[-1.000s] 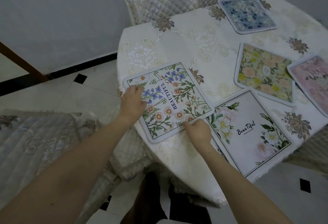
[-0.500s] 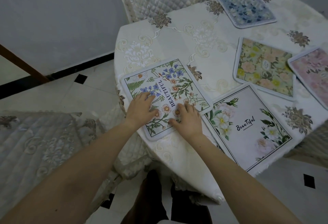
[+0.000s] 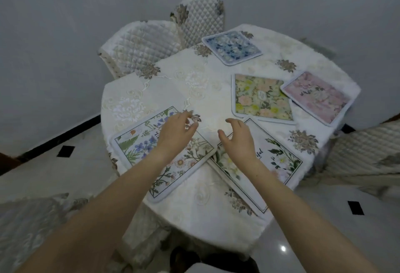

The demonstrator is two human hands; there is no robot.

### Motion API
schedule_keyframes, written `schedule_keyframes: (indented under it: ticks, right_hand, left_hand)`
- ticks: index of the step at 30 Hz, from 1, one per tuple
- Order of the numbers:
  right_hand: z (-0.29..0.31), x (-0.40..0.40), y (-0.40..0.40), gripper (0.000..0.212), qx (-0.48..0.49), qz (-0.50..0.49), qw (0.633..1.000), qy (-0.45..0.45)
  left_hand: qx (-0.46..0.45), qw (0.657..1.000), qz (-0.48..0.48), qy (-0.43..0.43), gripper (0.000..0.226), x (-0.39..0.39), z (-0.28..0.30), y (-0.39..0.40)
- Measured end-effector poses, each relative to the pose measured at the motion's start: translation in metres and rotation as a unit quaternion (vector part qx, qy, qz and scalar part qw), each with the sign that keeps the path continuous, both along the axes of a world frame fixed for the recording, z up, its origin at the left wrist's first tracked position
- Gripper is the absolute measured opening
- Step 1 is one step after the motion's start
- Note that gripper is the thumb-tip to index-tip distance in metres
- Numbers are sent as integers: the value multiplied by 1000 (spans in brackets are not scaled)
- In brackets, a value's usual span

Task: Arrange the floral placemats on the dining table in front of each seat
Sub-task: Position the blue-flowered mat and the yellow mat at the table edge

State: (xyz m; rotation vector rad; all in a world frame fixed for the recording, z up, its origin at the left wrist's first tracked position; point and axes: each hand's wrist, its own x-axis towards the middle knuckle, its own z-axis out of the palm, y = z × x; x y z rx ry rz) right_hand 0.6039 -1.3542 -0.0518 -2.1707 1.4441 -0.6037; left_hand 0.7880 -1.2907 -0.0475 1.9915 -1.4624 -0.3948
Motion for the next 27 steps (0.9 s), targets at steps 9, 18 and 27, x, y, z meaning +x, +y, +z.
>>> schedule_keyframes:
  ticks: [9, 18, 27]
  right_hand:
    - [2, -90, -87, 42, 3, -38, 999, 21]
    - [-41, -155, -232, 44, 61, -22, 997, 45]
    - [-90, -172, -320, 55, 124, -58, 979, 151]
  left_hand:
    - [-12, 999, -14, 35, 31, -70, 0, -91]
    - [53, 996, 44, 59, 33, -125, -42, -220]
    - [175, 975, 128, 55, 58, -138, -93, -303]
